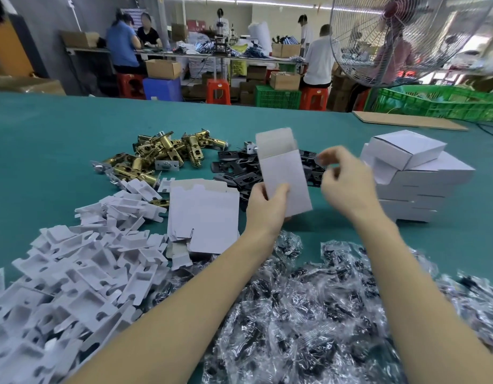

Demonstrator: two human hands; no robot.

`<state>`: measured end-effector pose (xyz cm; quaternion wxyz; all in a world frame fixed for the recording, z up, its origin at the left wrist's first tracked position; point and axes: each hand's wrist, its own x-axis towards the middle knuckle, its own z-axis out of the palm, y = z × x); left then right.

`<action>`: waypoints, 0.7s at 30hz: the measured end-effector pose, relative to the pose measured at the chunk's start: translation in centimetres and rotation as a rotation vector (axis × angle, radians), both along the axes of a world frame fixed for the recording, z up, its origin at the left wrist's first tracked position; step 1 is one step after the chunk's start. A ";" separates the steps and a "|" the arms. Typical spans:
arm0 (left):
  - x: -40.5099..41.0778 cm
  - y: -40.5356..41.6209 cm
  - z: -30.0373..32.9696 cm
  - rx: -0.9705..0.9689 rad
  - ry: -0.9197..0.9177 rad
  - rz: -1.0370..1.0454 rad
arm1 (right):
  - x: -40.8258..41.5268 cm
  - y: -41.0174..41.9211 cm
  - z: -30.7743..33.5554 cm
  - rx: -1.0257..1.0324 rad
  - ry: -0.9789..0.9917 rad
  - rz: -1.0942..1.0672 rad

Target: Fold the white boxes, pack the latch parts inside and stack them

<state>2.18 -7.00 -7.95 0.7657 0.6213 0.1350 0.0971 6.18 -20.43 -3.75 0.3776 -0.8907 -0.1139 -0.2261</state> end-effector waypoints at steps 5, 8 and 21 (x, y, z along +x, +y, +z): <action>-0.3 0.3 0.5 -0.025 0.005 0.091 | 1.4 0.8 -5.6 -0.518 0.458 0.253; -0.2 0.2 0.4 -0.049 0.015 0.102 | 2.1 0.6 -6.0 -0.552 0.445 0.276; 0.4 0.4 -0.2 -0.049 -0.001 0.153 | 0.8 0.8 -4.7 -0.486 0.245 0.154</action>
